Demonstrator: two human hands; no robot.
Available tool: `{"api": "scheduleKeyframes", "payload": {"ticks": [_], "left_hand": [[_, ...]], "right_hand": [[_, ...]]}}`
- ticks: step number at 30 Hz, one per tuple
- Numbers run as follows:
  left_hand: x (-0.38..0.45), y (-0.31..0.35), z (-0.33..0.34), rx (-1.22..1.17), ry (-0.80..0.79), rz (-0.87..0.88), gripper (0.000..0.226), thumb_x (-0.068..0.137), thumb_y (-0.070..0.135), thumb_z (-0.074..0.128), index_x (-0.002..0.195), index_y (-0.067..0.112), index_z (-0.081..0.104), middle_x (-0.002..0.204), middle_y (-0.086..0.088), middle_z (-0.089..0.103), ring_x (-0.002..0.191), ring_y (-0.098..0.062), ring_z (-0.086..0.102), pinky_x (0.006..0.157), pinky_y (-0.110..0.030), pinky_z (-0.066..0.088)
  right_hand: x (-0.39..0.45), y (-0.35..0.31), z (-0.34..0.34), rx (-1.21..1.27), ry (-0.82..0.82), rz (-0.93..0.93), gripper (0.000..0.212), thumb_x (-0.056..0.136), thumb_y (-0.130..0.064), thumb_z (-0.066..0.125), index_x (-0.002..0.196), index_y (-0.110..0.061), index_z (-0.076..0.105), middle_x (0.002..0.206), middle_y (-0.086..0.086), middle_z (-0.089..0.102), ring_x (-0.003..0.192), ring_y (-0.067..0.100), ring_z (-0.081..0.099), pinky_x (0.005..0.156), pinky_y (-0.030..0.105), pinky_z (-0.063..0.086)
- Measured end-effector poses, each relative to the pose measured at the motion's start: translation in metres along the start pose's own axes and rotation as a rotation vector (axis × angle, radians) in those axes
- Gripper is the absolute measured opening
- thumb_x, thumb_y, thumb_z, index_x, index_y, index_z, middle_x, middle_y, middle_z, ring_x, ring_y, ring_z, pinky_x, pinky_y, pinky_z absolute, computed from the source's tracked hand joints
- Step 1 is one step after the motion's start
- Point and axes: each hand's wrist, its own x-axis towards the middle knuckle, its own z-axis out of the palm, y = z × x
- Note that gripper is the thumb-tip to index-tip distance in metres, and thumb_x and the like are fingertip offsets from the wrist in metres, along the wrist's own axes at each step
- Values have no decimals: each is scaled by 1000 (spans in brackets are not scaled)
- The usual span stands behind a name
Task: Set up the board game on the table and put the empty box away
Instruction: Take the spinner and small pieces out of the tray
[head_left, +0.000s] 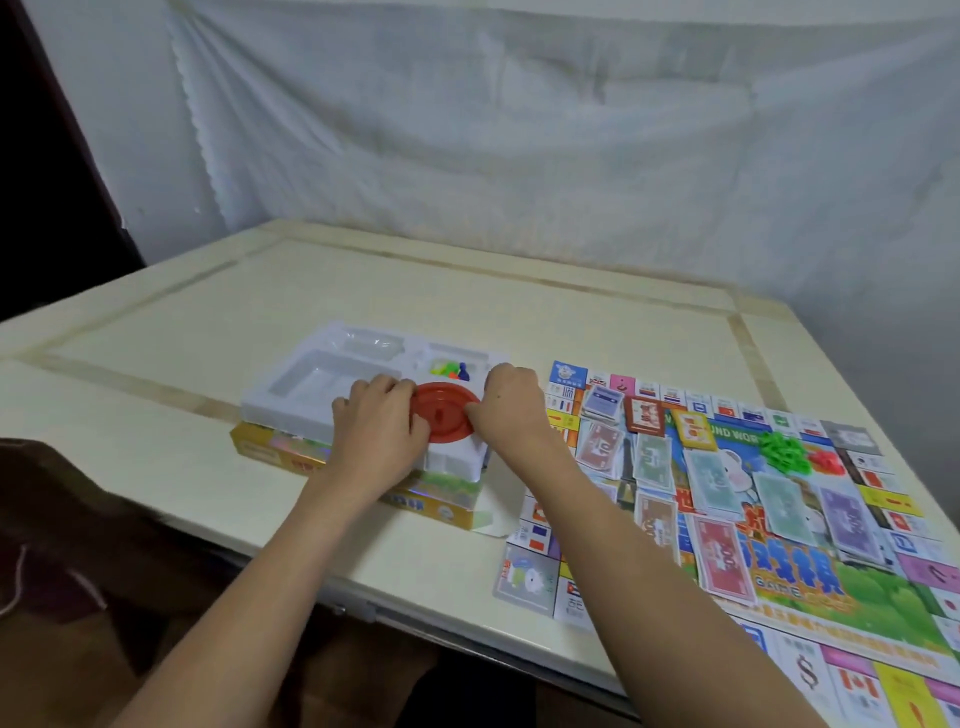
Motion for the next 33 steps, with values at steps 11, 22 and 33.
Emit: {"api": "scheduleKeyframes", "payload": {"ticks": [11, 22, 33], "left_hand": [[-6, -3, 15, -22, -23, -50, 34, 84, 32, 44, 99, 6, 62, 106, -13, 56, 95, -35, 50, 79, -41, 39], [5, 2, -3, -3, -28, -107, 39, 95, 45, 41, 114, 16, 61, 134, -4, 46, 124, -33, 31, 98, -49, 28], [-3, 103, -23, -635, -74, 25, 26, 90, 22, 60, 114, 17, 70, 75, 5, 64, 68, -8, 59, 59, -12, 38]], "right_hand": [[-9, -15, 5, -249, 4, -41, 29, 91, -9, 52, 120, -6, 52, 121, 14, 55, 109, 31, 60, 88, 36, 49], [10, -16, -12, 158, -42, -14, 10, 86, -7, 49, 78, -6, 44, 76, 11, 47, 66, 27, 45, 38, 21, 27], [-47, 82, -83, 353, 230, 44, 19, 89, -9, 49, 104, -10, 60, 86, 11, 69, 80, 25, 64, 58, 24, 43]]}}
